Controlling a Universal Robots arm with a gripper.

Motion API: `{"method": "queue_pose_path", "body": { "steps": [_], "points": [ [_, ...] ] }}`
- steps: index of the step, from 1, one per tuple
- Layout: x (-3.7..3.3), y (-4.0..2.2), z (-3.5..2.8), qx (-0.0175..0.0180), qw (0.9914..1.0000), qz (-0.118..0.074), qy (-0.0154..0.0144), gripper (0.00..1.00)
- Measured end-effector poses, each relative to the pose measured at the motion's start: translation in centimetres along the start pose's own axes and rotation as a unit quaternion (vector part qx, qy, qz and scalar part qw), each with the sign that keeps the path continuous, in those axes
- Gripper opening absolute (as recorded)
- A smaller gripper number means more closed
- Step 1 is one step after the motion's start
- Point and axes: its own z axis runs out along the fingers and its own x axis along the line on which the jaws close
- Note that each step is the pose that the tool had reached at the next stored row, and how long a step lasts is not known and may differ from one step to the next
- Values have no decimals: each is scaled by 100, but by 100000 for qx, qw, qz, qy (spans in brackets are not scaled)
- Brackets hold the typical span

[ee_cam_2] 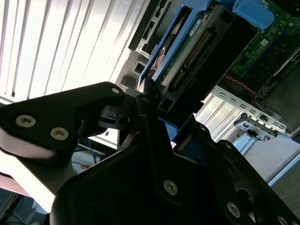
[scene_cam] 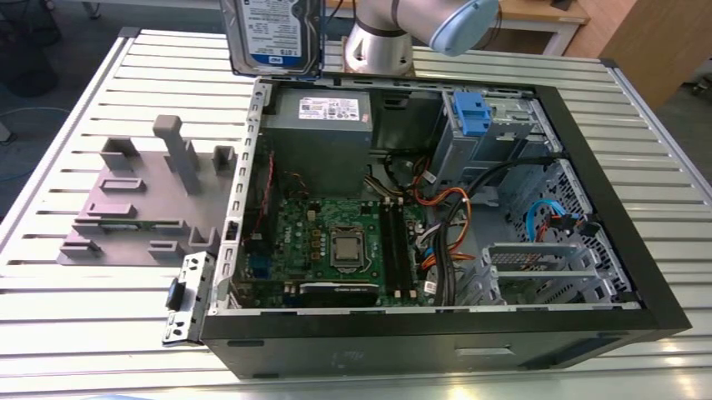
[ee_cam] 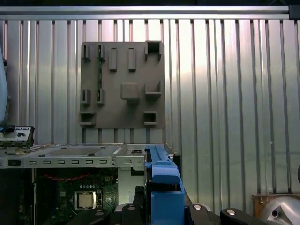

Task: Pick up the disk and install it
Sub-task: 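Pick up the disk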

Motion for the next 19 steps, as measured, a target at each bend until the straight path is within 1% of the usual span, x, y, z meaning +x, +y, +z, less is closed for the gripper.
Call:
{"method": "queue_pose_path", "body": {
  "steps": [19],
  "points": [
    [-2, -55, -2, 0, 100000, 1, 8, 37]
  ]
}}
